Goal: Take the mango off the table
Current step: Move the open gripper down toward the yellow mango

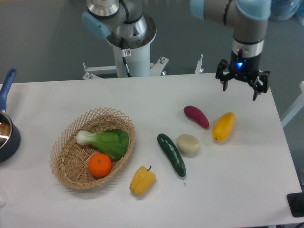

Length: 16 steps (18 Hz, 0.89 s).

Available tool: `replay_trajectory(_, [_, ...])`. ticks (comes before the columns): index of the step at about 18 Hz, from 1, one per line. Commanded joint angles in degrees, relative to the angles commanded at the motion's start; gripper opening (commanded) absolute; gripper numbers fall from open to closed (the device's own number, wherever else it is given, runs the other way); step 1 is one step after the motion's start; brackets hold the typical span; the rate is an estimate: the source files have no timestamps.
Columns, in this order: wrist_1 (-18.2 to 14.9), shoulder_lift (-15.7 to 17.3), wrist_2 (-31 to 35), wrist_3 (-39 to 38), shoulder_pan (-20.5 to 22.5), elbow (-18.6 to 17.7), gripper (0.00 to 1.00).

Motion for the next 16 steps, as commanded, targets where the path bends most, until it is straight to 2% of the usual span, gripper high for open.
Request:
replay_trajectory(4, [0.18,-3.86,0.87,1.66,0.53,0.79,1.00])
replay_trajectory(6, [0.35,-6.59,3.33,2.46,0.10,0.97,1.00])
replay_trajectory(8, [1.75,-8.44,3.78,2.55,-0.08,0.62,1.00])
replay_trajectory(10, [3.34,-8.97,3.69,2.46,0.01,-0.52,1.00])
replay_trajectory(16, [3.34,-9.68,3.17,2.02,-0.60,-0.79,1.00])
